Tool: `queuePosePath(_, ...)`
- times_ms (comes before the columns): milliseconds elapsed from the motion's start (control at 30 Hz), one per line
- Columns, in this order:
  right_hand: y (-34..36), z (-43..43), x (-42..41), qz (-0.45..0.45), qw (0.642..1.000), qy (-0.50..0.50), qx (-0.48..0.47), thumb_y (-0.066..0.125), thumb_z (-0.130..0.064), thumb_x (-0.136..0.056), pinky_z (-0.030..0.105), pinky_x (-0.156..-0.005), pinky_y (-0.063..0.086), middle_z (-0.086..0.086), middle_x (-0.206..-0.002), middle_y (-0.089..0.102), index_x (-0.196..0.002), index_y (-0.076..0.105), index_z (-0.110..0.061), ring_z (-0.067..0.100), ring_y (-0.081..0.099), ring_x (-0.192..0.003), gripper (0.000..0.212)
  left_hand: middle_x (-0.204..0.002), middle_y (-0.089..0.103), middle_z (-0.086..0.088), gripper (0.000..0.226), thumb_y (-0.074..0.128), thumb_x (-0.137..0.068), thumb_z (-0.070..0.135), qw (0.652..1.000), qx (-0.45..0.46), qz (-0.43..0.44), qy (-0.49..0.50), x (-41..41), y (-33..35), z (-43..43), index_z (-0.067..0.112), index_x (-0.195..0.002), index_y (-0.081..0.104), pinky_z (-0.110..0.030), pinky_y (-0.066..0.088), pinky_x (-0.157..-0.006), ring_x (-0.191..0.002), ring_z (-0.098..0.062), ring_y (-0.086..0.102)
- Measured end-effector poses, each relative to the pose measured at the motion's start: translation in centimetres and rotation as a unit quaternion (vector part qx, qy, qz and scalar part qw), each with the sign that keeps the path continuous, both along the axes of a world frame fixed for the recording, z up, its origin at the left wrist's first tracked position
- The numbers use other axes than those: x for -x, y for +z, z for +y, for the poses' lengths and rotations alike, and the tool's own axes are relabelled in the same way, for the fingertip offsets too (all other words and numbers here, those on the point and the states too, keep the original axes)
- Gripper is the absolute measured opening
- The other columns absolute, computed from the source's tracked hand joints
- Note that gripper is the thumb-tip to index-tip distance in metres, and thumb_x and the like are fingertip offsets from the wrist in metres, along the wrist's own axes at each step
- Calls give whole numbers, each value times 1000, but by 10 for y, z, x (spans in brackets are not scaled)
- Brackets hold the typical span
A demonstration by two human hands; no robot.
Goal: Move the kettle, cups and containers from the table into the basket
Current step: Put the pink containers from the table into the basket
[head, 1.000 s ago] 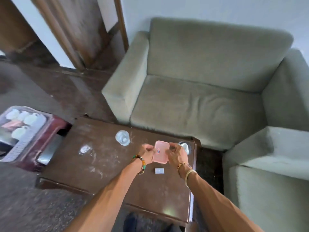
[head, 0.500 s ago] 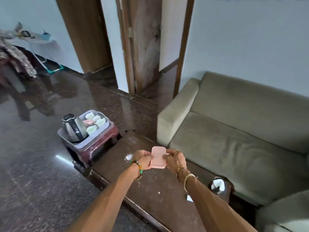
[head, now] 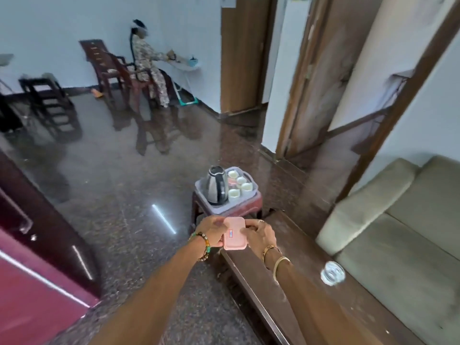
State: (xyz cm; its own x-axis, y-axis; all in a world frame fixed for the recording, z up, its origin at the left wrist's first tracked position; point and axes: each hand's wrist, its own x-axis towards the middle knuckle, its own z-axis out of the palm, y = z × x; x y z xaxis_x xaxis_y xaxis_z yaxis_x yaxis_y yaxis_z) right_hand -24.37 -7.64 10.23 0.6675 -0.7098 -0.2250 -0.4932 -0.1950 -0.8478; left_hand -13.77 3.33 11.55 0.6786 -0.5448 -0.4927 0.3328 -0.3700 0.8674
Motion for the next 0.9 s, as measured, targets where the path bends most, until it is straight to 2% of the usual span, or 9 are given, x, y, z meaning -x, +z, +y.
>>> queuePosePath(67, -2, 9, -31, 6, 1000, 23, 0, 67, -17, -76, 14, -71, 49, -13, -86, 71, -101, 76, -30, 3, 63, -78, 29, -108, 65, -19, 18, 57, -93, 5, 1000, -16, -9, 22, -24, -3, 17, 11, -110, 60, -39, 56, -62, -88, -32, 65)
queuePosePath(233, -31, 27, -103, 25, 996, 82, -10, 66, -17, -80, 16, -69, 44, -14, -82, 68, -103, 76, -26, 7, 63, -81, 27, -117, 64, -28, 15, 57, -93, 6, 996, -62, -5, 59, -85, -27, 45, 10, -108, 57, -56, 53, -88, -101, -41, 65)
queuePosePath(333, -48, 25, -148, 24, 993, 111, -16, 65, -15, -80, 10, -62, 45, -13, -84, 69, -105, 75, -23, 3, 63, -79, 28, -117, 63, -29, 14, 58, -93, 7, 993, -80, -7, 85, -124, -41, 44, 10, -107, 58, -58, 53, -87, -106, -44, 64)
queuePosePath(433, -55, 14, -188, 35, 992, 123, -17, 65, -16, -81, 16, -71, 50, -7, -96, 73, -108, 74, -22, 10, 66, -88, 30, -118, 62, -30, 13, 56, -93, 4, 992, -81, 1, 95, -162, -47, 34, 11, -105, 59, -55, 54, -84, -106, -44, 63)
queuePosePath(567, -52, -8, -239, 31, 992, 124, -21, 68, -16, -80, 8, -66, 46, -8, -89, 70, -110, 73, -21, 6, 63, -80, 31, -118, 59, -36, 13, 55, -93, -2, 990, -58, 12, 130, -206, -46, 17, 9, -99, 57, -56, 50, -84, -113, -49, 58)
queuePosePath(633, -48, -18, -263, 23, 994, 108, -22, 72, -20, -79, 15, -77, 48, -9, -89, 68, -110, 73, -19, 7, 63, -84, 31, -115, 61, -35, 11, 56, -93, 0, 987, -43, 8, 154, -228, -44, 9, 9, -100, 57, -53, 52, -82, -104, -46, 62)
queuePosePath(733, -50, -30, -297, 22, 996, 86, -22, 77, -31, -76, 17, -73, 46, -13, -82, 69, -96, 75, -24, 6, 63, -79, 21, -110, 65, -29, 9, 55, -94, 2, 982, -25, 9, 190, -262, -43, -3, 10, -98, 57, -46, 55, -74, -78, -31, 64)
queuePosePath(800, -58, -34, -318, 27, 996, 72, -35, 77, -32, -76, 20, -68, 51, -12, -76, 70, -82, 72, -27, 9, 65, -74, 9, -110, 65, -28, 11, 54, -93, 1, 977, -19, 24, 209, -289, -50, -12, 10, -100, 56, -44, 54, -72, -80, -30, 64)
queuePosePath(900, -71, -35, -344, 34, 996, 48, -63, 77, -25, -77, 38, -78, 60, -1, -79, 74, -74, 69, -26, 18, 68, -73, 8, -112, 64, -26, 13, 53, -93, -2, 977, -27, 55, 203, -322, -65, -21, 10, -99, 54, -45, 54, -73, -89, -33, 63)
